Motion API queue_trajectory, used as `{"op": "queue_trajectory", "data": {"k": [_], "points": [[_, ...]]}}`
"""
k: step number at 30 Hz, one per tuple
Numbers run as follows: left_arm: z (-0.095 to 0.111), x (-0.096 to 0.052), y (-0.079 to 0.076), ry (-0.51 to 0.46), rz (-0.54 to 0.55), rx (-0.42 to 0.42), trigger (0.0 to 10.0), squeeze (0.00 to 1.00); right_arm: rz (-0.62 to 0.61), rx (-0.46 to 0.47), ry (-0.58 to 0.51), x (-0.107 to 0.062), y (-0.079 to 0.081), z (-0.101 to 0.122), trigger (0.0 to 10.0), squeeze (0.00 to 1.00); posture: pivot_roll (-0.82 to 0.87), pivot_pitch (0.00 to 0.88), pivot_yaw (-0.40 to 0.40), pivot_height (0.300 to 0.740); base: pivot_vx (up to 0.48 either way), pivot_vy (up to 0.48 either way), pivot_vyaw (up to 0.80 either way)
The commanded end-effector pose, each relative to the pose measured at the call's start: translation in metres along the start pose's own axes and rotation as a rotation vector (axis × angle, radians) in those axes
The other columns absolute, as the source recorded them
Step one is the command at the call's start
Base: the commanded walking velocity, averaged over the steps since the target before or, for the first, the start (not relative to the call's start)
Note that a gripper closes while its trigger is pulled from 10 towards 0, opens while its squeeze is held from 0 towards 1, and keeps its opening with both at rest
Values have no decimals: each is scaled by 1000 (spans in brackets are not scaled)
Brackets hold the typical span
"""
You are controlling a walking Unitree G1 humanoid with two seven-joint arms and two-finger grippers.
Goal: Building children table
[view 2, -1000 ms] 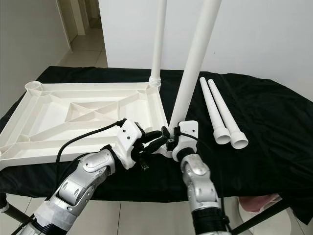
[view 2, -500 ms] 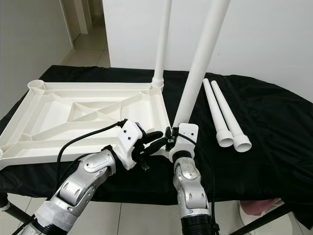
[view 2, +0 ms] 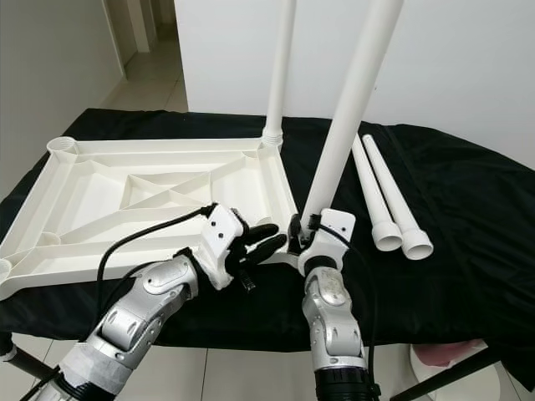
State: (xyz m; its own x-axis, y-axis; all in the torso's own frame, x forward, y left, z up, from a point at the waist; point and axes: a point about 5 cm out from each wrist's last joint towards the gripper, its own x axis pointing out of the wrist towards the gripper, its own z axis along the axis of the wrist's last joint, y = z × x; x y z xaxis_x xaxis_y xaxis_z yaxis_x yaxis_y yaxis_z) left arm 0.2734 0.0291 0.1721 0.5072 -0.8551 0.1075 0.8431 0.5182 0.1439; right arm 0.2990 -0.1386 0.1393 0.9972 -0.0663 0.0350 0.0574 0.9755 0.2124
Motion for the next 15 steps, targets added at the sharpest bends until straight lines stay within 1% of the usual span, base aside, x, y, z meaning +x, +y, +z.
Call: {"op": "queue_trajectory", "data": {"k": [1,3,4,5,6,7,8,9,11,12,13,14,15], "points": [[0,0,-3,8,-46,-1,10000,0,49,4,-16,-3,-3,3,10000,1000,4,45,-7,740,0,0,0],[0,0,-3,8,-46,-2,10000,0,69,-5,-18,-3,-4,5,10000,1000,4,45,-7,740,0,0,0],[0,0,-3,8,-45,-3,10000,0,112,-16,-22,-2,-6,7,10000,0,1,48,-6,740,0,0,0],[0,0,-3,8,-45,-3,10000,0,112,-16,-22,-2,-6,7,10000,0,1,48,-6,740,0,0,0],[0,0,-2,8,-44,-3,10000,0,175,-28,-16,-2,-8,9,10000,0,0,50,-6,740,0,0,0],[0,0,-2,8,-44,-3,10000,0,175,-28,-16,-2,-8,9,10000,0,0,50,-6,740,0,0,0],[0,0,-2,9,-44,-3,10000,0,217,-34,-11,-2,-9,10,10000,0,-1,51,-5,740,0,0,0],[0,0,-1,7,-41,-3,10000,0,294,-67,-15,-1,-12,14,10000,0,-2,53,-6,740,0,0,0],[1,1,0,5,-37,-4,10000,0,395,-117,-19,1,-18,18,10000,0,-3,53,-5,740,0,0,0],[1,1,0,5,-37,-4,10000,0,395,-117,-19,1,-18,18,10000,0,-3,53,-5,740,0,0,0],[1,1,0,4,-36,-4,10000,0,429,-134,-18,2,-20,19,10000,0,-3,53,-5,740,0,0,0],[1,2,0,3,-37,-3,10000,0,498,-183,-5,6,-25,21,10000,0,-5,53,-2,740,0,0,0],[2,2,0,2,-37,-3,10000,0,527,-221,0,8,-27,20,10000,0,-5,53,-2,740,0,0,0]]}}
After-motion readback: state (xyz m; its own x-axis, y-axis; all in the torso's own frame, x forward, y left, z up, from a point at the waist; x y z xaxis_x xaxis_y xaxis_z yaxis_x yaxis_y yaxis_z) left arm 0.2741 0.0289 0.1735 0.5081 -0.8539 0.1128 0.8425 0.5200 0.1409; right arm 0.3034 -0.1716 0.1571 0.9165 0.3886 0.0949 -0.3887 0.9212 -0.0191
